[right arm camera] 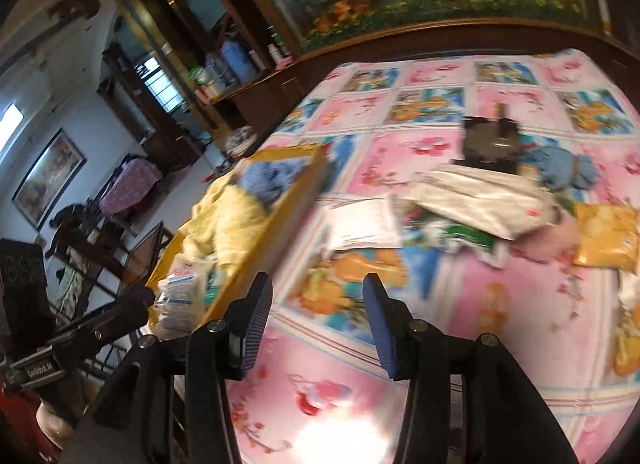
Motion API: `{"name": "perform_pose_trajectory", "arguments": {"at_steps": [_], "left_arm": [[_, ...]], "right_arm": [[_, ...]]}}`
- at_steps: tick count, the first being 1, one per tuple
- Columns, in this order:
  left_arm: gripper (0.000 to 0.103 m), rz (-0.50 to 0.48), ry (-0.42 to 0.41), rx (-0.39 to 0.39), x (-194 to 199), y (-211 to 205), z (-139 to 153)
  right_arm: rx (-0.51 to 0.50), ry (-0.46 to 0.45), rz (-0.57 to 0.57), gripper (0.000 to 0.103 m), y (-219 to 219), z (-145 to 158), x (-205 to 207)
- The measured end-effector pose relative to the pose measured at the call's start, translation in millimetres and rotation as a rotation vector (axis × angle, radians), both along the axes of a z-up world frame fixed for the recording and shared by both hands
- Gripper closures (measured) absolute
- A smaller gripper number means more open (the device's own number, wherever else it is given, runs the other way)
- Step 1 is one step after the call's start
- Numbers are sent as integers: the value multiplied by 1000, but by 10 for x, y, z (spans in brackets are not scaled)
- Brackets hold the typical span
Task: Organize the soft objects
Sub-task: 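Move both grippers back over the table toward the remaining packs, then grasp the white red-text pack with the right gripper while the left gripper grasps the green-printed sachet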
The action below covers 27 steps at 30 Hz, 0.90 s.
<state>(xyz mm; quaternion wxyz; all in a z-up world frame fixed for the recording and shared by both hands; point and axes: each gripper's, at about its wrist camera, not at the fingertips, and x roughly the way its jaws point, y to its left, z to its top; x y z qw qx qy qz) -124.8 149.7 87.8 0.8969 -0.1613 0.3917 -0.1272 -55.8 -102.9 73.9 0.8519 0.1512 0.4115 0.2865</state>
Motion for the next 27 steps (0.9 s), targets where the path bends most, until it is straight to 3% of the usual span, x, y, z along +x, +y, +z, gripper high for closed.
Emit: {"name": "perform_pose_trajectory", "arguments": {"at_steps": [6,10,14,17,20,25,27], "left_arm": [[39,-169,85,28,116,-640,-247],[39,-197,88,52,52,-750,-272],[39,-149,88,42,30,-618,-260],[39,-112,84,33,5,-482,-242],[39,-89,80,20,-17,-361,-240],[39,-76,89,-1,6,-239,-309],[39,-75,93,-7,23,-221,-349]], "right_arm": [[-58,2,-249,56,-1073,-8,-69],[-134,1,-280,56,-1182,-49,143],[-102,20,-194,56,-908,-52,539],[-71,21,-222,56,-809,-84,845],[-58,79,-149,54,-567,-257,1082],[61,118,206,55,-161,-187,558],[25,76,206,55,-160,-71,366]]}}
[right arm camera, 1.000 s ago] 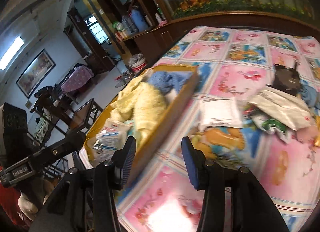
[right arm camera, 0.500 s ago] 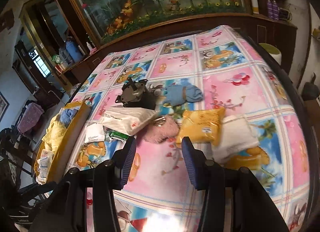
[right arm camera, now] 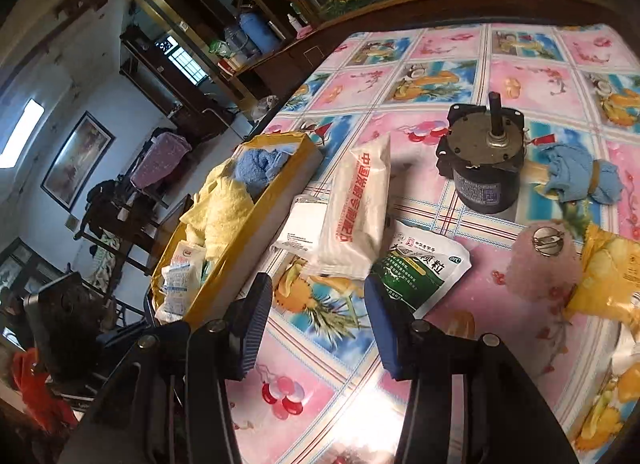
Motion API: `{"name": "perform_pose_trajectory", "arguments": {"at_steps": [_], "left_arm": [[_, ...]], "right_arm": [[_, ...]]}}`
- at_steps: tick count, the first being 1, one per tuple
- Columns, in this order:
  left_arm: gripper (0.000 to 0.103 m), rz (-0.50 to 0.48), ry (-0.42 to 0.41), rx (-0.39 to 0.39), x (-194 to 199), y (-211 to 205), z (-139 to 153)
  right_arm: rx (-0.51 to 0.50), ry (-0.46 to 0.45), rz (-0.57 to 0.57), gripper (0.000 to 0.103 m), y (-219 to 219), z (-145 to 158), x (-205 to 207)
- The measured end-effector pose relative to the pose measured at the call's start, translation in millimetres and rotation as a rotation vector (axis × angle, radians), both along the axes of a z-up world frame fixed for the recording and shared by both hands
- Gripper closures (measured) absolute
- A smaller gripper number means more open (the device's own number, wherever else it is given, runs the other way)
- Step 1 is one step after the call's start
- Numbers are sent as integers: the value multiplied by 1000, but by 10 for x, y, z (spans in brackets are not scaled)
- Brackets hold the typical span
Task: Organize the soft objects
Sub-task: 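Grasp the white red-text pack with the right gripper while the left gripper grasps the green-printed sachet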
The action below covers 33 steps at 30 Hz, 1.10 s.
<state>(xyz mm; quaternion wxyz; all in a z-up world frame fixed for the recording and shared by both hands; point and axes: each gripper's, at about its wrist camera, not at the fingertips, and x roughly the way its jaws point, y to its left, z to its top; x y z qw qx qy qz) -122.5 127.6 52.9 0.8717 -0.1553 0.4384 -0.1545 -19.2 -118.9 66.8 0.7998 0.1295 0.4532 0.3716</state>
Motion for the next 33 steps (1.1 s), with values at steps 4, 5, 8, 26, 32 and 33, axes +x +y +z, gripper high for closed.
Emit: {"name": "perform_pose_trajectory", "arguments": {"at_steps": [4,5,8,26,32,33], "left_arm": [[39,-9,16,-22,18,-6,-43],[39,-14,13,-21,11,-16,-38],[39,-23,-3,-13,-17,-23,-3],[39,-106,-21,60,253,-196,123],[39,-278,-94,153,769,-827,187],[40,-315,-100,156,877,-941,165]], "right_arm": [[-119,-83,-69,50,81,163,-5],[-146,-92,-85,50,156,179,48],[-166,-53,-115,48,391,113,297],[-88,10,-185,70,-97,-48,-174],[-44,9,-386,69,-907,-234,-262],[-28,13,-408,69,-975,-289,-233]]}}
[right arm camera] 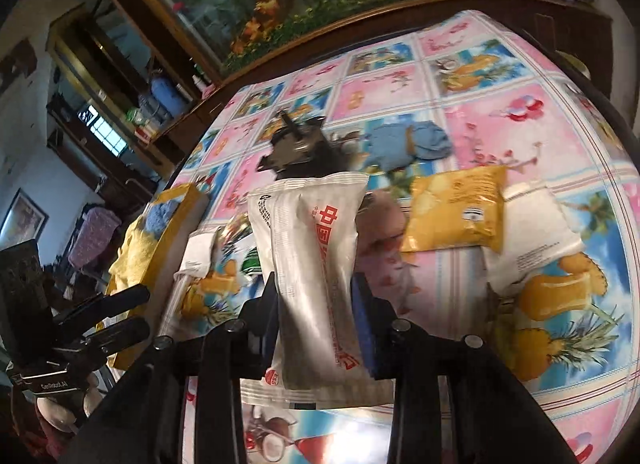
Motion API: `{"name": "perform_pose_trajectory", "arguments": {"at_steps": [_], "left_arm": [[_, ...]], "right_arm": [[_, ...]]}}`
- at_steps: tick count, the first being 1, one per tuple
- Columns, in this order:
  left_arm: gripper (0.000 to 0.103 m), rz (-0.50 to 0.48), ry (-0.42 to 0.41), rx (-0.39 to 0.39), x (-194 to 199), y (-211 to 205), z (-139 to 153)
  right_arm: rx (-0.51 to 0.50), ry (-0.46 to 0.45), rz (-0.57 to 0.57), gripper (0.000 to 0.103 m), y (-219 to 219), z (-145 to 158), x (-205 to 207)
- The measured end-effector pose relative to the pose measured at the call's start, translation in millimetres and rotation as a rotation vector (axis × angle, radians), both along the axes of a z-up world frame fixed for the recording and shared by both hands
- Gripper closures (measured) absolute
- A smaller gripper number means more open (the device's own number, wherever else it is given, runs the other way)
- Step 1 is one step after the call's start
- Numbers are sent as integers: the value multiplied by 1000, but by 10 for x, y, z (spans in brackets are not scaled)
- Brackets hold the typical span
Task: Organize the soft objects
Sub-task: 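Grasp the white red-text pack with the right gripper while the left gripper grasps the green-printed sachet, then carry both packs into the box and open both grippers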
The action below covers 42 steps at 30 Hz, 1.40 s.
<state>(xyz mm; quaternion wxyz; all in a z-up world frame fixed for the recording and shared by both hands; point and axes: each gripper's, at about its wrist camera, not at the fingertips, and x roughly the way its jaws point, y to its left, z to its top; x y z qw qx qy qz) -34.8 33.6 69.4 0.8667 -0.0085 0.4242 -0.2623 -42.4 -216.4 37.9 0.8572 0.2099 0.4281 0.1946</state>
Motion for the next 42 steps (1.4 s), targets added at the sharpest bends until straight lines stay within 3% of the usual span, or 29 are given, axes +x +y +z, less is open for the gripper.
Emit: {"name": "perform_pose_trajectory", "arguments": {"at_steps": [5,8,11,14,17,18,19,21,27,33,39,42], "left_arm": [[40,-59,1,137,461,-482,-257],[40,-70,-20,207,634,-645,-390],[40,-74,9,253,797,-720,-530],[28,-61,-16,301,845,-765,-603],[28,-56,-9,291,846,-770,-615],[42,-54,1,283,850,-761,-605],[64,-50,2,279,850,-758,-582],[81,-42,19,261,856,-736,-554],[87,-38,20,210,724,-682,-493],[88,-14,-12,103,354,-457,-194],[88,84,-76,-23,-169,106,240],[88,170,-114,-43,-446,523,404]], "right_arm": [[82,-7,-68,69,-259,-164,52],[105,-40,-73,68,-305,-137,38],[117,-49,-60,67,-311,-143,44],[130,-43,-44,67,-328,-156,20],[142,-38,-33,67,-327,-170,30],[144,-36,-30,67,-330,-183,31],[144,-34,-29,67,-330,-186,20],[141,-35,-25,67,-321,-185,13],[112,-38,-20,67,-278,-179,-5],[91,-39,-11,68,-238,-181,-13],[77,-50,-1,68,-208,-168,-22],[70,-46,8,68,-177,-170,-8]]}}
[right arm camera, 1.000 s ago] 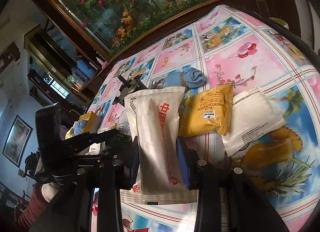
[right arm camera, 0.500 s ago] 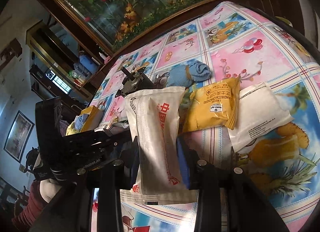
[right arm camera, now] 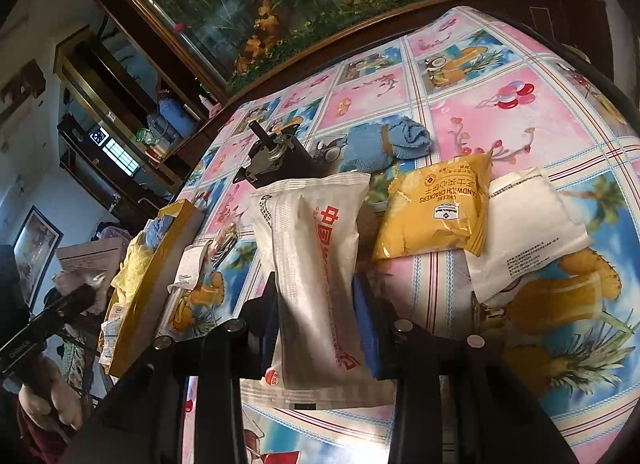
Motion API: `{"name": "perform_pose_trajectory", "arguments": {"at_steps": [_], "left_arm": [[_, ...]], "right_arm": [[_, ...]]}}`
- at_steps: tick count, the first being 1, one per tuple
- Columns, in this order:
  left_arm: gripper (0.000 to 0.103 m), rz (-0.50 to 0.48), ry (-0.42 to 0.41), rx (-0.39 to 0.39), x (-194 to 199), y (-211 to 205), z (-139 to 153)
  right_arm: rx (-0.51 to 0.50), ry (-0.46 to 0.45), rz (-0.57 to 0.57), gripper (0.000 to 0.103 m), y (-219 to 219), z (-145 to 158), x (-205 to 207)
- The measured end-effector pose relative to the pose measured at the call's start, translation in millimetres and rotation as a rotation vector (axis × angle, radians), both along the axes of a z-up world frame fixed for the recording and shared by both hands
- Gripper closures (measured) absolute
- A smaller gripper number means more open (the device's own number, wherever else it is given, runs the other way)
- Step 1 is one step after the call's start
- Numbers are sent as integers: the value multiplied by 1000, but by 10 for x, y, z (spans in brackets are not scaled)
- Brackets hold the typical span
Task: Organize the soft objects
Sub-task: 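Carry both packs into the box and open both grippers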
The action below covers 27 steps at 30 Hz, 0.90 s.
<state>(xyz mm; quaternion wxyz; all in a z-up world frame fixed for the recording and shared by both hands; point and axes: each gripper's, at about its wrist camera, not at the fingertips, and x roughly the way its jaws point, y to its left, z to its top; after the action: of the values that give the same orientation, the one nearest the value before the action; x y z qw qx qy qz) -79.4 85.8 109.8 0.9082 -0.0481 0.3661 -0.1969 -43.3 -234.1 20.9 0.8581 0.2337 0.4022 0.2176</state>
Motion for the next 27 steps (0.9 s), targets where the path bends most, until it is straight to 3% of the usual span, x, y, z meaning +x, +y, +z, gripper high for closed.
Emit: {"name": "perform_pose_trajectory", "arguments": {"at_steps": [7,12,16,19,21,23,25,27], "left_arm": [[88,232,1,40,-294,868,-53],[88,363,21,30,-284,1327,-216],[87,453,86,17,-220,1666,-456],[78,480,153,37,-114,1794,-656],[74,486,174,-7,-117,1859,-695],[70,498,155,-56,-171,1913,-658],[59,533,133,-85,-228,1954,-590],[57,599,108,-97,-292,1979,-516]], "right_arm": [[35,-36,103,68,373,319,-155],[40,-76,220,68,909,678,-234],[30,-91,324,68,1437,873,-236],[34,-78,405,68,1894,942,-198],[16,-72,456,68,2204,967,-174],[-12,-61,505,68,2533,953,-148],[-46,-41,537,68,2793,882,-121],[-102,-20,553,68,3061,775,-47]]}}
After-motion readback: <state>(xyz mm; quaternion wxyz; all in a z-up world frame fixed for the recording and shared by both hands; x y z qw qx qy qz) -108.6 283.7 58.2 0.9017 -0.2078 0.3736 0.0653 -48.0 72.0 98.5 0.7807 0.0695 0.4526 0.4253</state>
